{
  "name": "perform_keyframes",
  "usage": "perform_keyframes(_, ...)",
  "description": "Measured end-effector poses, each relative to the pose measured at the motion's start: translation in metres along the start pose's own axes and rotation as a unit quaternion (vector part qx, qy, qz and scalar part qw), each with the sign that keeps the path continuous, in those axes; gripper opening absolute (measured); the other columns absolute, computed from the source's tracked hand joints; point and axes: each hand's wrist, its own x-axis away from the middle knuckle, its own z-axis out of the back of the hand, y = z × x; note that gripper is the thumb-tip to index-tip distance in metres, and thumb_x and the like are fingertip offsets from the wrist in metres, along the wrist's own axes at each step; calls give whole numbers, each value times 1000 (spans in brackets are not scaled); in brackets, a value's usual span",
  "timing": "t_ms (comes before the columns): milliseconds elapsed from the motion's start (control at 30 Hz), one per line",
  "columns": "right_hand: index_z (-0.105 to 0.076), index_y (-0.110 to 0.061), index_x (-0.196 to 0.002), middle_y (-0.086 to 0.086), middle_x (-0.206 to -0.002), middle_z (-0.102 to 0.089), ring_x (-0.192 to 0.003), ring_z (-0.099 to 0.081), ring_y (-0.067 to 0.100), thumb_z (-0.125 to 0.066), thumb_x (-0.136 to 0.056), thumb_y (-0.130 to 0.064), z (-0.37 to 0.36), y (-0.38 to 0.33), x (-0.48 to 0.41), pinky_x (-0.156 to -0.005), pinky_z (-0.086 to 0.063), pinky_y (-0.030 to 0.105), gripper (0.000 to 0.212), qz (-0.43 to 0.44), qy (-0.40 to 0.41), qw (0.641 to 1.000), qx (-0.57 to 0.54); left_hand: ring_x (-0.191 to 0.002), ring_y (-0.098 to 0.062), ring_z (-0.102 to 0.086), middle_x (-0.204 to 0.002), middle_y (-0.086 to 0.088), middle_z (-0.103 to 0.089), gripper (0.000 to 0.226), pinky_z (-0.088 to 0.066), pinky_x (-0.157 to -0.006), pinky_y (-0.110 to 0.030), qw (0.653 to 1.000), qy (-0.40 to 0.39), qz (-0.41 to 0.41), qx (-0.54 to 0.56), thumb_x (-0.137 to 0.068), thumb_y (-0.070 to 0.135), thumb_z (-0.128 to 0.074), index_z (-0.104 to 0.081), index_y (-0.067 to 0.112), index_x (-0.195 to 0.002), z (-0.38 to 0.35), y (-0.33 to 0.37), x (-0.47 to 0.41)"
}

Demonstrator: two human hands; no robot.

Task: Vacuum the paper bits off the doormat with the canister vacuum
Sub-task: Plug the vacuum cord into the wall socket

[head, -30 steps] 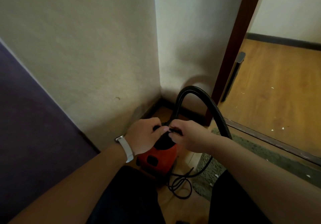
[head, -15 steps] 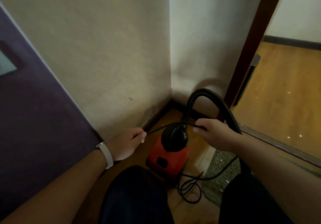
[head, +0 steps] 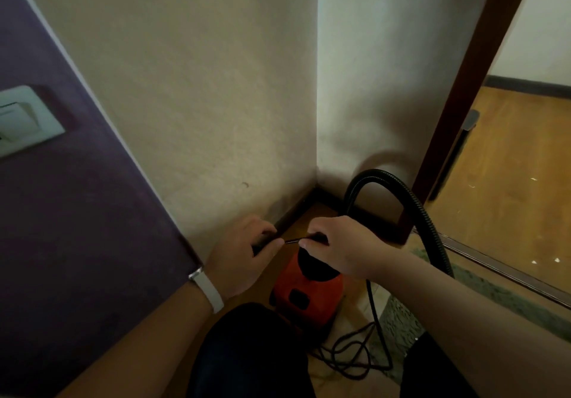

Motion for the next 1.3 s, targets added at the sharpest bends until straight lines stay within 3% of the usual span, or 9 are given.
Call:
perform_keyframes(67,-58,-26,-87,-2,-65,-56,-46,-43,7,-51,-101,-41,0,-4,-2,-45,-34,19,22,-1,28,999,-19,-63,-9,-52,-69,9,-54,31,-42,-57,-25,990,58,121,30,-92,49,-54,-59,23,-76,1,4,10)
perform_keyframes(167,-57,-26,-88,-3,-61,-53,-43,-44,7,-48,-102,-40,0,-12,-3,-43,-34,20,22,9,54,998,-28,-47,-12,-53,-54,1,-58,47,-42,-51,-29,927,-8,339,163,-97,49,-48,-57,15,-65,4,13,13)
perform_keyframes(300,-57,-26,-88,-2,-61,-54,-49,-49,7,-47,-103,-39,-3,-25,-5,-47,-39,20,22,34,85,995,-37,-62,-19,-67,-77,-10,-74,57,-48,-58,-29,812,25,444,378,-99,54,-38,-69,7,-88,7,21,8)
perform_keyframes(433,-53,-30,-82,-2,-61,-53,-48,-47,9,-47,-103,-40,-2,-35,-7,-47,-37,21,23,50,76,995,-41,-69,-22,-67,-83,-12,-73,43,-49,-61,-33,765,114,415,479,-103,42,-40,-64,5,-104,23,32,-8)
perform_keyframes(567,-50,-37,-80,-2,-61,-53,-48,-46,8,-48,-102,-41,-3,-49,-11,-47,-34,22,23,53,73,995,-44,-59,-16,-65,-77,-8,-68,25,-49,-53,-26,730,188,417,508,-101,27,-49,-63,9,-92,47,38,-19)
perform_keyframes(667,-52,-38,-82,-4,-63,-54,-50,-48,4,-51,-101,-38,-4,-64,-17,-49,-36,20,19,60,68,994,-59,-53,-12,-64,-69,-3,-70,20,-47,-52,-26,735,229,410,489,-100,20,-52,-61,9,-86,67,41,-22)
perform_keyframes(833,-59,-15,-78,-6,-55,-48,-48,-44,7,-60,-96,-36,-10,-88,-30,-48,-32,20,27,82,110,985,-105,-46,-14,-54,-61,-3,-65,21,-40,-49,-30,761,312,379,424,-97,18,-54,-60,7,-80,112,22,-14)
perform_keyframes(1133,-57,-15,-67,-8,-49,-44,-46,-41,5,-69,-90,-29,-20,-160,-57,-48,-30,17,30,127,164,963,-172,-52,-14,-38,-56,-3,-47,29,-30,-52,-31,728,448,340,390,-91,12,-57,-48,11,-64,187,-10,6)
perform_keyframes(1300,-55,-14,-68,-5,-49,-43,-45,-37,6,-67,-90,-34,-22,-190,-69,-46,-27,20,32,148,154,964,-160,-52,-9,-41,-55,5,-48,23,-36,-54,-26,701,492,332,395,-94,17,-58,-49,11,-73,210,-26,12)
